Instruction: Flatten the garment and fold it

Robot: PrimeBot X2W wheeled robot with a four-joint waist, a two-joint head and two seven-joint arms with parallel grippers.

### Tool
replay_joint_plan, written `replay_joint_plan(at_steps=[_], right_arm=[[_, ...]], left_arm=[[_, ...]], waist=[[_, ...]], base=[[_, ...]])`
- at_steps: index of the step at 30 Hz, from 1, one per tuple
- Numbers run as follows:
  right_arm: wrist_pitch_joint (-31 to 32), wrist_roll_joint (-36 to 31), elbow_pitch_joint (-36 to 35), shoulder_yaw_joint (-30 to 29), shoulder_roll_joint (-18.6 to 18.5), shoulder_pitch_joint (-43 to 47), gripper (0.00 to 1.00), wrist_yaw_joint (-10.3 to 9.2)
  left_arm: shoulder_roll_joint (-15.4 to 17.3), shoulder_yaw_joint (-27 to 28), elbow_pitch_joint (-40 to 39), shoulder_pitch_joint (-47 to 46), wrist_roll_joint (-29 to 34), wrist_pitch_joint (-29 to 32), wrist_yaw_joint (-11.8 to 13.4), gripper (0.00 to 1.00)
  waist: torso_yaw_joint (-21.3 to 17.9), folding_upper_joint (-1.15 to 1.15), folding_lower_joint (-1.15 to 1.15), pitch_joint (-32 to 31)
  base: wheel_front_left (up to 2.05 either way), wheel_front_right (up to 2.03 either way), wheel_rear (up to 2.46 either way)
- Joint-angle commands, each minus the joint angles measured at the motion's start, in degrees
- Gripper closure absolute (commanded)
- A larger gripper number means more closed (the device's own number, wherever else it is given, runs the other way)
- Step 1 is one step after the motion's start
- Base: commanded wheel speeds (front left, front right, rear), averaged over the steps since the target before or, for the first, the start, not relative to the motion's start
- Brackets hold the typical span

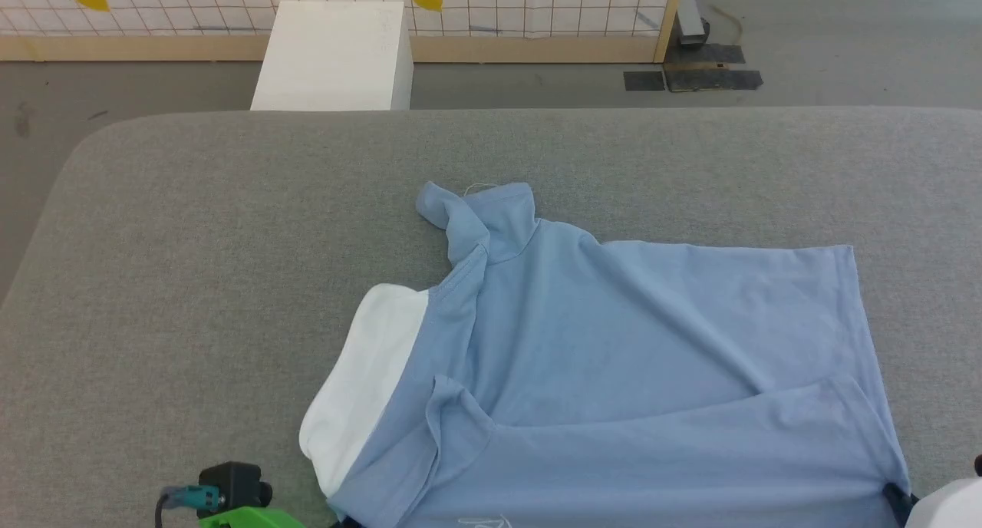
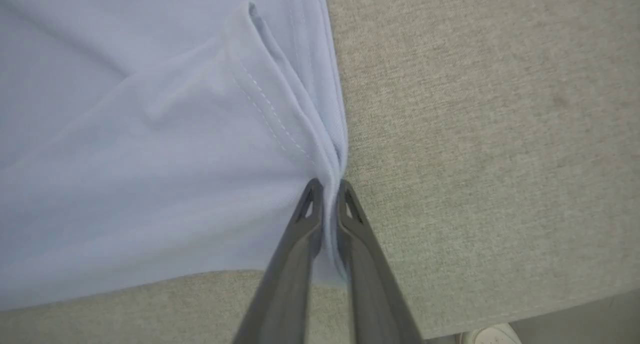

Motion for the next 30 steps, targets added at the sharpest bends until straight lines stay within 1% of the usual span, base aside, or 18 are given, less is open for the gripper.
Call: replay_joint_plan(at_steps=[1, 2, 3, 7, 10, 13, 17, 20, 22, 25, 30], right_arm=[[-1.1, -0.1, 0.8, 0.2, -0.1, -0.2, 0.00, -0.12], [-1.5, -0.2, 1.2, 0.4, -0.1, -0.3, 0.00, -0.12], [-2.0, -0.1, 1.7, 0.6, -0.1, -0.4, 0.00, -0.12], [-2.6, 0.7, 2.1, 0.7, -0.1, -0.5, 0.00, -0.12], [-2.2, 1.5, 0.7, 0.1, -0.1, -0.3, 0.00, -0.12], [-1.5, 2.3, -2.4, -0.8, -0.1, -0.1, 0.00, -0.12], [-3.1, 1.8, -7.8, -2.1, -0.1, -0.6, 0.00, -0.12], [-8.1, 0.3, -10.6, -2.0, -0.1, -1.8, 0.00, -0.12], [-12.1, -0.5, -11.5, -0.9, -0.1, -2.3, 0.00, -0.12], [-18.8, -1.6, -11.7, 2.0, -0.1, -2.9, 0.00, -0.12], [-30.4, -2.7, -9.5, 6.7, -0.1, -2.8, 0.00, -0.12]], left_arm=[[-0.2, 0.3, 1.1, -1.6, 0.3, -0.9, -0.4, 0.66], [-0.3, 0.3, 1.6, -2.0, 0.5, -1.4, -0.6, 0.50], [-0.5, 0.5, 2.0, -2.5, 0.6, -2.1, -0.8, 0.00], [-1.0, 0.8, 3.1, -2.9, 0.1, -3.2, -1.5, 0.00], [-0.8, 1.3, 2.4, -1.8, -0.4, -3.4, -1.4, 0.00], [-0.3, 2.6, -0.5, 0.3, -1.0, -4.1, -1.0, 0.00], [0.9, 5.0, -6.1, 1.9, 1.7, -8.5, -0.1, 0.00], [1.2, 6.4, -9.2, 1.3, 6.2, -14.5, 0.5, 0.00], [0.6, 6.4, -10.0, 0.6, 8.4, -17.9, 0.4, 0.00], [-0.7, 6.5, -9.7, -0.9, 11.6, -23.9, 0.3, 0.00], [-3.4, 6.0, -6.3, -3.1, 18.1, -34.7, 1.3, 0.00]], waist=[[-0.1, 0.00, 0.00, -0.2], [-0.2, 0.00, 0.00, -0.3], [-0.2, 0.00, 0.00, -0.4], [-0.4, 0.00, 0.00, -1.3], [-0.7, 0.00, 0.00, -2.2], [-1.0, 0.00, 0.00, -3.0], [-1.1, 0.00, 0.00, -3.7], [-1.1, 0.00, 0.00, -3.8], [-1.1, 0.00, 0.00, -3.7], [-1.2, 0.00, 0.00, -3.6], [-1.6, 0.00, 0.00, -3.4]], base=[[0.00, 0.00, 0.00], [0.00, 0.00, 0.00], [0.00, 0.00, 0.00], [0.00, 0.00, 0.00], [0.00, 0.00, 0.00], [0.00, 0.00, 0.00], [0.00, 0.00, 0.00], [0.00, 0.00, 0.00], [0.00, 0.00, 0.00], [0.00, 0.00, 0.00], [0.00, 0.00, 0.00]])
